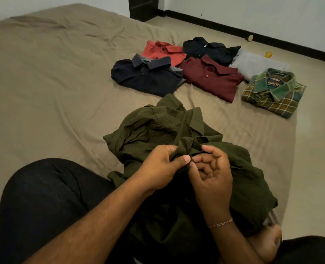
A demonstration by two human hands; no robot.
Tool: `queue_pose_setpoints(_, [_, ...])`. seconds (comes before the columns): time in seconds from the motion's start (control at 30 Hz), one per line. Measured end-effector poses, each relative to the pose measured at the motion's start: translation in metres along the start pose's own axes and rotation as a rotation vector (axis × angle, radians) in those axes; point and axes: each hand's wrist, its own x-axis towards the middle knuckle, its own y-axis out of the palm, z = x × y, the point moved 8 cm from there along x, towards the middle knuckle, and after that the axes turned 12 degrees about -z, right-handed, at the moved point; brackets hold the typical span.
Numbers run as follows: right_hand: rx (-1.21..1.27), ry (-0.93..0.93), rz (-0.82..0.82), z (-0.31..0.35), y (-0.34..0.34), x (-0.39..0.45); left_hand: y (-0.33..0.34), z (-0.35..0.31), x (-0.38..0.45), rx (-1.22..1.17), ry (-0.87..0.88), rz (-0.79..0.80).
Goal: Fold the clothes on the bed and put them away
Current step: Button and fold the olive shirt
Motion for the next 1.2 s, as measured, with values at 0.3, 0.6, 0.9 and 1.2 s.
queue_pose_setpoints(0.3, [0.378,0.602,0.065,-0.026,0.003,0.0,-0.001,-0.007,0.002,0.122,0.057,0.176])
queue_pose_setpoints(0.6, [0.225,0.563,0.166,-0.032,0.001,-0.001,-0.006,0.006,0.009,0.05,0.014,0.194])
queue_pose_setpoints(0.9, [-0.218,0.198,0.228,-0.021,0.004,0.004,-0.016,0.018,0.022,-0.22,-0.127,0.012])
queue_pose_setpoints(1.2, [-0.376,0.14,0.384,-0.009,-0.002,0.022,-0.025,-0.01,0.042,-0.453,-0.263,-0.067])
